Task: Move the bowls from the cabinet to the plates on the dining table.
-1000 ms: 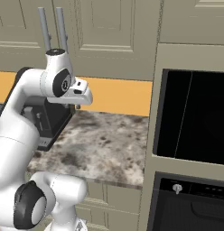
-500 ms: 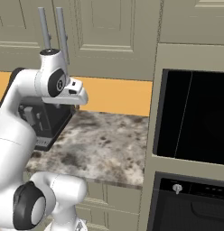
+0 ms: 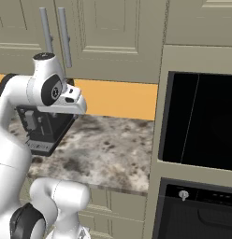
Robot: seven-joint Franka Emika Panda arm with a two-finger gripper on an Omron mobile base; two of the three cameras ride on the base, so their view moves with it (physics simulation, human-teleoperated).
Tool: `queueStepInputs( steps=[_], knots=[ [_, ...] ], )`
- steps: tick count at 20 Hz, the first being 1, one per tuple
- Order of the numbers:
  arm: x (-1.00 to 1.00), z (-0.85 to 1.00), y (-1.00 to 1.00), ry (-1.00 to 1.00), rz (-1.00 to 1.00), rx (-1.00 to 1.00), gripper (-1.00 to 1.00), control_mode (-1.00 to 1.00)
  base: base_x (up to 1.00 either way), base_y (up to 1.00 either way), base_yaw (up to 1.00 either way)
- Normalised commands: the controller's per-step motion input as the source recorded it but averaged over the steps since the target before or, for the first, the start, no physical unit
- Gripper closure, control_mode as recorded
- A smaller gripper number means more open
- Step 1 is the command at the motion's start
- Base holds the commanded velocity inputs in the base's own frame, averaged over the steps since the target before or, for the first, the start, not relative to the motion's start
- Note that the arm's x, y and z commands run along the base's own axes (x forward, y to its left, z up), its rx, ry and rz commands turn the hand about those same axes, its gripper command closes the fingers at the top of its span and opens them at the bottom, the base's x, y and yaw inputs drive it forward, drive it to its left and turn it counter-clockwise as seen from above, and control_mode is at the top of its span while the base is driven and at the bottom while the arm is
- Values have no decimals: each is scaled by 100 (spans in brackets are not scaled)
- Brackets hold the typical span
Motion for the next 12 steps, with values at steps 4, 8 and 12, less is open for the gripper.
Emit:
queueStepInputs(
  steps=[4,8,12],
  knots=[
    [-19,6,-4,-4,3,0,-100,-100,0,0,0],
    [0,14,-10,-4,4,0,-100,-100,0,0,0],
    [0,21,-5,-3,1,0,-100,-100,0,0,0]
  ],
)
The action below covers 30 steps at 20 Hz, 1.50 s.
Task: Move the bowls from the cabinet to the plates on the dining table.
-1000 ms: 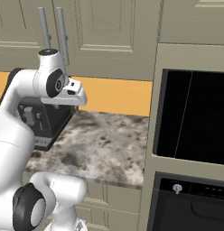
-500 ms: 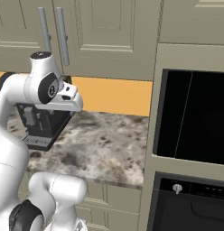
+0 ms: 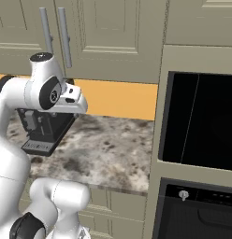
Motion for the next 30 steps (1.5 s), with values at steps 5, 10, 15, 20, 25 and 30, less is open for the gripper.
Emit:
queueStepInputs(
  steps=[5,10,15,20,25,30],
  knots=[
    [0,17,0,-4,0,0,-100,-100,0,0,0],
    [0,13,0,-6,0,0,-100,-100,0,0,0],
    [0,15,0,-5,0,0,-100,-100,0,0,0],
    [0,23,0,-9,0,0,-100,-100,0,0,0],
    [0,31,0,-8,0,2,-100,-100,0,0,0],
    [0,22,0,-22,1,3,-100,-100,0,0,0]
  ],
)
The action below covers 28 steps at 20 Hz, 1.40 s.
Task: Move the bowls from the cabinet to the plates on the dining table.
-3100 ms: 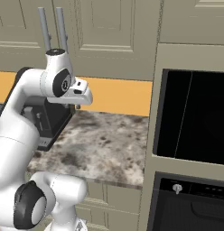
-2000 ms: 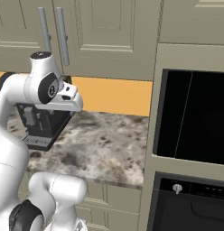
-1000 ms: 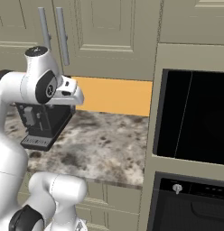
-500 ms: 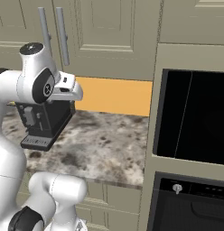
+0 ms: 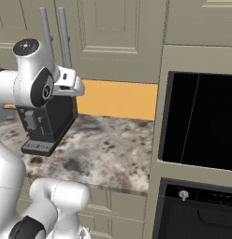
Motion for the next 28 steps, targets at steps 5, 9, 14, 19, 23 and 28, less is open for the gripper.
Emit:
queueStepInputs(
  steps=[5,9,14,19,23,28],
  knots=[
    [3,39,0,-9,2,1,-100,-100,0,0,0],
    [1,50,0,0,0,3,-100,-100,0,0,0],
    [10,49,0,0,0,1,-100,-100,0,0,0],
    [5,40,0,0,0,0,-100,-100,0,0,0],
    [14,23,0,-3,0,0,-100,-100,0,0,0],
    [11,-3,1,-2,0,-2,-100,-100,0,0,0]
  ],
)
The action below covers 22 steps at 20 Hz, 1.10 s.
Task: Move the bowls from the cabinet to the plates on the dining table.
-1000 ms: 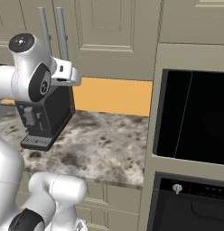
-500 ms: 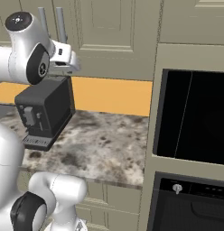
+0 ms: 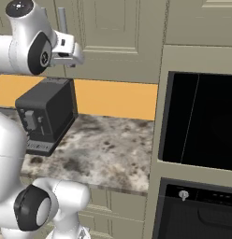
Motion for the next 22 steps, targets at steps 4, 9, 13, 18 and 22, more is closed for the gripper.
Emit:
queueStepInputs(
  steps=[4,9,13,18,22],
  knots=[
    [3,-2,22,-11,0,-7,-100,-100,0,0,0],
    [27,0,12,-13,0,-6,-100,-100,0,0,0],
    [51,0,-6,-6,0,2,-100,-100,0,0,0],
    [32,16,-3,0,0,13,-100,-100,0,0,0],
    [2,22,0,0,0,10,-100,-100,0,0,0]
  ],
)
